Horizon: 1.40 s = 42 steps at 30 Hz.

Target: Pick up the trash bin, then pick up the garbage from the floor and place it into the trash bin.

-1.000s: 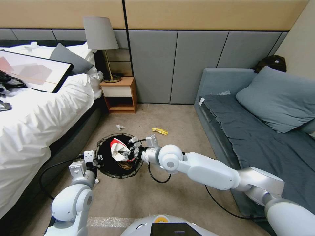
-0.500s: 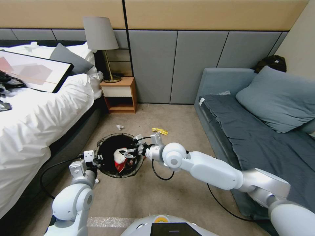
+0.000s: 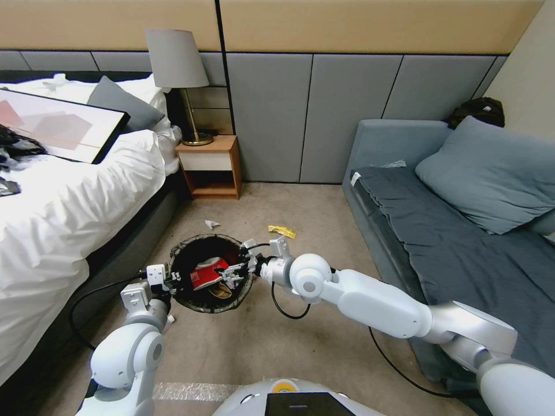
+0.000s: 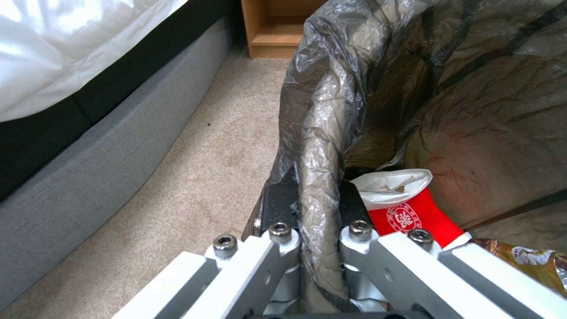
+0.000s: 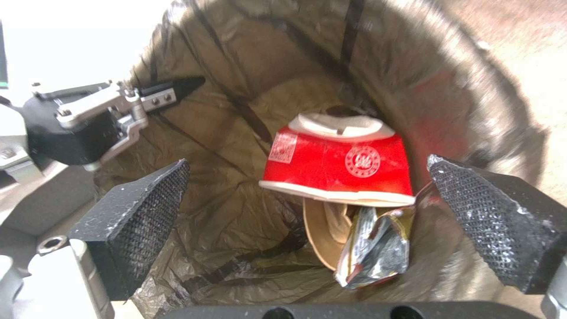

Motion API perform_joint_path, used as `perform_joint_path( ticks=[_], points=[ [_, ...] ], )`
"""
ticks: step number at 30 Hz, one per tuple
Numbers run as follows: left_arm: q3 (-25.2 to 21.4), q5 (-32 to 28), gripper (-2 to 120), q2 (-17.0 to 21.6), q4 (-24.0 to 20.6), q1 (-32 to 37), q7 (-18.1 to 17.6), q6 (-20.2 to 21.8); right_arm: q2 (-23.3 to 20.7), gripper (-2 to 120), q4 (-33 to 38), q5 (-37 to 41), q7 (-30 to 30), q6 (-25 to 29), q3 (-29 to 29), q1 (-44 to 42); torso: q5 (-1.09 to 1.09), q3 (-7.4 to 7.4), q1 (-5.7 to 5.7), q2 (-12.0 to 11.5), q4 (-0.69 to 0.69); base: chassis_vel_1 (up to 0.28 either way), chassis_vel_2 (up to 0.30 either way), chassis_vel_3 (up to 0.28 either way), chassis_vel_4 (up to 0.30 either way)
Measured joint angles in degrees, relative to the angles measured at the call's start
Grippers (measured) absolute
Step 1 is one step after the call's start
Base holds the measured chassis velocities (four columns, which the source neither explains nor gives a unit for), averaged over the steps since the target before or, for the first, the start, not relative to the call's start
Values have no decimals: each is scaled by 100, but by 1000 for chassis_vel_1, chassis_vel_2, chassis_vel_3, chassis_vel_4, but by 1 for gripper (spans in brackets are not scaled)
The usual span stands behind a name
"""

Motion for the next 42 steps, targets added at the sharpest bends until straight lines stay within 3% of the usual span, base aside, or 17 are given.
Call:
perform_joint_path(
  ticks=[9, 22, 25, 28, 29, 33, 34, 35, 37, 42],
  points=[
    [-5, 1, 0, 24, 11, -10, 2, -1, -209, 100, 495, 185, 83, -3, 691, 90, 0, 0, 0, 0, 0, 0, 0, 0, 0],
    [-42, 0, 0, 37, 46, -20, 27, 0, -612, 100, 1173, 468, 475, 67, 2135, 344, -1, 0, 0, 0, 2, 0, 0, 0, 0],
    [-42, -1, 0, 39, 46, -17, 35, 0, -782, 100, 1304, 131, 477, 65, 2569, 26, 0, 0, 0, 0, 1, 0, 0, 0, 0],
    [-52, -5, 0, 46, 36, -5, 48, 0, -1088, 100, 1272, -1085, 341, 289, 3464, -853, 2, 0, 0, 0, -2, 0, 0, 0, 0],
    [-52, -5, 0, 46, 36, -5, 48, 0, -1088, 100, 1272, -1085, 341, 289, 3464, -853, 2, 0, 0, 0, -2, 0, 0, 0, 0],
    [-39, -9, 0, 45, 2, -4, 58, -1, -1185, 100, 989, -2598, -127, 681, 4573, -1790, 1, 0, 0, 0, 0, 0, 0, 0, 0],
    [-36, -11, 0, 44, -26, -5, 60, 0, -1147, 100, 896, -3270, -346, 844, 5145, -2343, 1, 0, 0, 0, -2, 0, 0, 0, 0],
    [-36, -11, 0, 44, -26, -5, 60, 0, -1147, 100, 896, -3270, -346, 844, 5145, -2343, 1, 0, 0, 0, -2, 0, 0, 0, 0],
    [-34, -32, 0, 61, -65, -7, 64, 0, -1004, 100, 868, -3982, -556, 948, 5878, -3232, 4, 0, 0, 0, -3, 0, 0, 0, 0],
    [-28, -54, 0, 74, -86, -12, 60, 0, -682, 100, 892, -4618, -845, 1106, 6647, -4271, 2, 0, 0, 0, 0, 0, 0, 0, 0]
  ],
)
